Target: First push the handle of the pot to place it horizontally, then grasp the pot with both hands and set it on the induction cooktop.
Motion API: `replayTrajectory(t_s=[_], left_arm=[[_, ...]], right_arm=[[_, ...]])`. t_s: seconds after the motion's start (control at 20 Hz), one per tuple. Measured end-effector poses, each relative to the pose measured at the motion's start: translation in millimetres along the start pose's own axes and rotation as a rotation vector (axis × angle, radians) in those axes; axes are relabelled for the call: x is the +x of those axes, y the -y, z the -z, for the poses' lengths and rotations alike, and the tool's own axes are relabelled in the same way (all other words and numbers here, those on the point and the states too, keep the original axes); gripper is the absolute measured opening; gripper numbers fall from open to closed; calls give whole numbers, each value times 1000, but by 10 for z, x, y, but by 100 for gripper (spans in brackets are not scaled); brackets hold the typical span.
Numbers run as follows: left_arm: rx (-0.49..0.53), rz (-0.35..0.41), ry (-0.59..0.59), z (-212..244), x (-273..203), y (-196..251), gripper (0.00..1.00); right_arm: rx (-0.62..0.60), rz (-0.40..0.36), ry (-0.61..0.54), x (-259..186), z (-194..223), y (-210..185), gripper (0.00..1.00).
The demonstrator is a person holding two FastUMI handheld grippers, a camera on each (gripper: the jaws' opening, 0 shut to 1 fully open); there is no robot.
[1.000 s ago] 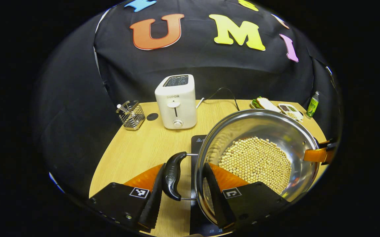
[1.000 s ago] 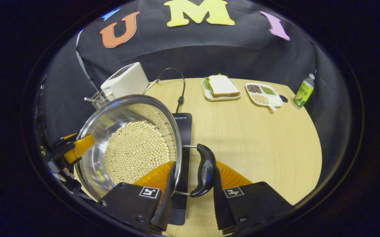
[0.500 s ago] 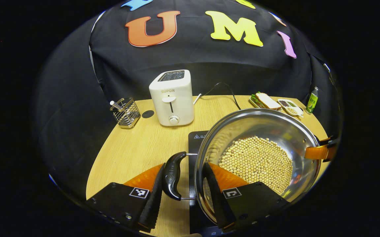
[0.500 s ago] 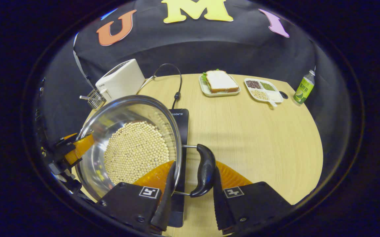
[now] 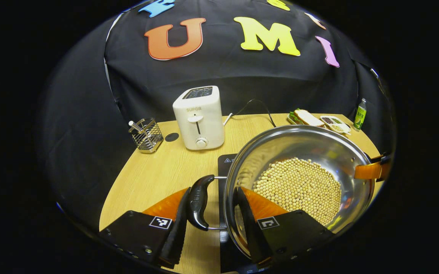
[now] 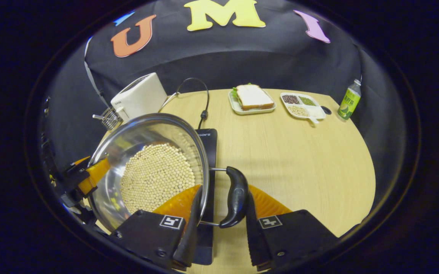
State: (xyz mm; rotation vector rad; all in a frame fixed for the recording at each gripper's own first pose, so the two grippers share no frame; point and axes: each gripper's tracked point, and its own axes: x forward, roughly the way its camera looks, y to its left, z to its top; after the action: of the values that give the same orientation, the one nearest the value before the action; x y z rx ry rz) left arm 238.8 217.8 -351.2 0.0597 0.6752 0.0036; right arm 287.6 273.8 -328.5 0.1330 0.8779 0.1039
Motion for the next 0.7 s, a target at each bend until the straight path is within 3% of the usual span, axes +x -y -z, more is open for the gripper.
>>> replayTrajectory(t_s=[0.5, 0.55, 0.6, 0.65, 0.7], left_arm=[[-11, -3, 0, 9, -12, -5, 66], [-15, 1, 4, 4, -16, 1, 66], [-27, 8, 6, 7, -33, 1, 77], [-44, 6, 25, -20, -74, -10, 67], [-60, -7, 88, -159, -130, -54, 70]], right_arm=[[-7, -3, 10, 5, -17, -7, 60], [-10, 3, 19, 0, -34, 19, 61], [-22, 13, 40, -33, -77, 50, 67], [-41, 18, 85, -73, -151, 54, 73], [-71, 27, 129, -126, -218, 55, 74]])
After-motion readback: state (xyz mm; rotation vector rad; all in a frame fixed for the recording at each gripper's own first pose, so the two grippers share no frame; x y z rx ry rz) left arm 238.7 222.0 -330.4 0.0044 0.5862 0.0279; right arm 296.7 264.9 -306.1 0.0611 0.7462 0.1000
